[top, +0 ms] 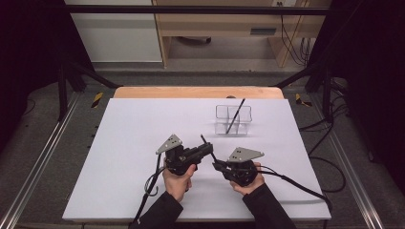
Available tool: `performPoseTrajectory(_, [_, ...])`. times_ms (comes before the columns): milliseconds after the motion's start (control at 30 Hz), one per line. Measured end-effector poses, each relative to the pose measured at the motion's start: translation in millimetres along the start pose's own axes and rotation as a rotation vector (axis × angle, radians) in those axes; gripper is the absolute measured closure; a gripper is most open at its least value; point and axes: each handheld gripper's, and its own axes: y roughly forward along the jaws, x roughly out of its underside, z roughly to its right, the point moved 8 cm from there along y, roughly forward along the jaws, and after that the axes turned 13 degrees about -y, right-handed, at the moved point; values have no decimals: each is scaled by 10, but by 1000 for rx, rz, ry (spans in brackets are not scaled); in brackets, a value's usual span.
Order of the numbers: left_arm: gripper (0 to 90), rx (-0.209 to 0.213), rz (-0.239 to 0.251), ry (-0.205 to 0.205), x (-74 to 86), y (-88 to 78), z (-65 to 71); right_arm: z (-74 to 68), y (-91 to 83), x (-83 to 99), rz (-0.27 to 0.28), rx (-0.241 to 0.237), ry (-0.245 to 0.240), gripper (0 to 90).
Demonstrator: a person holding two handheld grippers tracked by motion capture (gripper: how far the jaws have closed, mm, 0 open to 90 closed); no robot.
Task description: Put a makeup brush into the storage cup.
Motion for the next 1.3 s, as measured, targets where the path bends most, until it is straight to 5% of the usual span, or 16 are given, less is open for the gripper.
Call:
performPoseTrajectory(367, [829,23,-3,28,9,-7,74,-13,1,-4,0,-10,8,828])
performPoseTrajectory(700, [830,-25,-18,102,29,-2,96,18,-65,-81,37,14,39,568])
performPoseTrajectory(1300, [830,-38,-69,148,147,85,147,29,-108,-125,67,24,60,725])
